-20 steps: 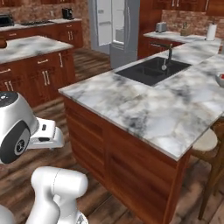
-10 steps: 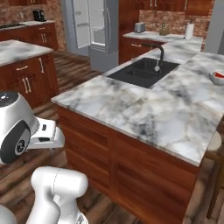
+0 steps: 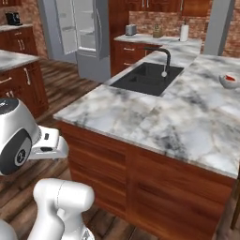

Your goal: Open the fridge, grab two sodas, and place both sodas inside the bowl with ice on the dining counter.

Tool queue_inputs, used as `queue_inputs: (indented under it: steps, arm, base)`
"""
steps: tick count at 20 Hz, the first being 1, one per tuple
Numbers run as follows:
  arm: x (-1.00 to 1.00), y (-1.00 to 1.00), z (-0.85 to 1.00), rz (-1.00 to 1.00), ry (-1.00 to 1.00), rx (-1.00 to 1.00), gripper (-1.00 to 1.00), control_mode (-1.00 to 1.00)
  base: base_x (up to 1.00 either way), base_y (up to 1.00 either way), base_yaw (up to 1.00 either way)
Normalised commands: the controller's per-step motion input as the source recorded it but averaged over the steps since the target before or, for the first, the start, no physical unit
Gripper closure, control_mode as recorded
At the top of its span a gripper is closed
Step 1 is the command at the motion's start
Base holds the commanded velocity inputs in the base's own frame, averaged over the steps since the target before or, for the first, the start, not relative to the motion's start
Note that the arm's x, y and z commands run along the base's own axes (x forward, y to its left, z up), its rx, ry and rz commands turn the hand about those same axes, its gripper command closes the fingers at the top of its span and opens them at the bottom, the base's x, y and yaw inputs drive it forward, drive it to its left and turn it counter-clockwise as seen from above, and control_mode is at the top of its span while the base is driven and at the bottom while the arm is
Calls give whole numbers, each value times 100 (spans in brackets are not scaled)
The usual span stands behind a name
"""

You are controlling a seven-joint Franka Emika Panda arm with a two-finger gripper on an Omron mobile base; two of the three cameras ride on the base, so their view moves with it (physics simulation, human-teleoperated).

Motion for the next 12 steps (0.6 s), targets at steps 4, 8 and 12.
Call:
queue_inputs:
  steps: [4,8,12]
  arm:
    - [0,0,0,0,0,0,-100,100]
    - [0,0,0,0,0,0,-100,100]
    - [0,0,0,0,0,0,-100,100]
  base:
    - [22,48,-29]
    - [26,92,-26]
    - [21,100,-22]
